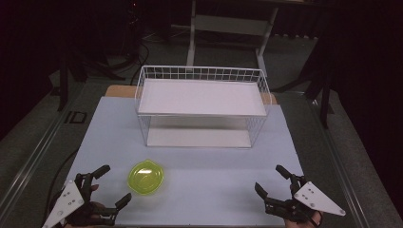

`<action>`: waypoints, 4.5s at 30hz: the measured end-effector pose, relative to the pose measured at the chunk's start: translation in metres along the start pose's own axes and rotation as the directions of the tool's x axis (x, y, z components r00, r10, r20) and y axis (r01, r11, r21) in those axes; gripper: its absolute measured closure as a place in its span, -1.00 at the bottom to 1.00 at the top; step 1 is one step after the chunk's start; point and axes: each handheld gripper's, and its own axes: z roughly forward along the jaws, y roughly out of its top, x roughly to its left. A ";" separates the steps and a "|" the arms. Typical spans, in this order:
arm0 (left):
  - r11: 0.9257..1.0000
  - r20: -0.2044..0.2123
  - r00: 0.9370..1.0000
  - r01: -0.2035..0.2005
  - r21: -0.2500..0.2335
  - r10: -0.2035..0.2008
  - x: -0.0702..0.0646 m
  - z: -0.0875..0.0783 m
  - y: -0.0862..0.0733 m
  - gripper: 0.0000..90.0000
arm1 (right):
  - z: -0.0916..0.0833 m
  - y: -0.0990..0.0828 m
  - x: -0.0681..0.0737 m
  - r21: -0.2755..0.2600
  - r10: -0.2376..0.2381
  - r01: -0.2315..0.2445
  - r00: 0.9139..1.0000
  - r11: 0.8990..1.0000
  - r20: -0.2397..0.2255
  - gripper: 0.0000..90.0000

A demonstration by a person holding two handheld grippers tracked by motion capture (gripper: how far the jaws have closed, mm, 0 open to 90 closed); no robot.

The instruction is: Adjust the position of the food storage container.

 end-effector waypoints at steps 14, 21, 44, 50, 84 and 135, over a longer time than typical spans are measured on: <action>0.999 -0.068 0.998 0.018 0.038 -0.015 -0.007 -0.005 0.022 -0.85 | -0.002 0.007 0.005 -0.017 -0.001 0.001 1.000 1.000 -0.006 -0.71; 0.993 -0.085 0.994 0.079 0.085 -0.072 0.008 -0.001 0.024 -0.18 | -0.002 0.012 0.009 -0.041 -0.027 0.027 1.000 0.999 0.001 -0.71; 0.807 -0.283 0.943 0.302 0.508 -0.175 0.053 0.029 -0.034 1.00 | 0.002 0.013 0.019 -0.034 -0.050 0.048 0.995 0.998 -0.088 -0.70; 0.770 -0.233 0.951 0.300 0.563 -0.201 0.049 0.041 -0.049 1.00 | 0.003 0.012 0.021 -0.029 -0.053 0.050 0.994 0.998 -0.096 -0.70; 0.701 -0.006 0.957 0.217 0.679 -0.291 -0.001 0.123 -0.057 1.00 | 0.002 0.012 0.020 -0.027 -0.047 0.044 0.993 0.999 -0.109 -0.70; 0.718 0.026 0.946 0.227 0.658 -0.323 -0.007 0.203 -0.052 1.00 | 0.000 0.011 0.016 -0.028 -0.045 0.042 0.991 0.999 -0.122 -0.70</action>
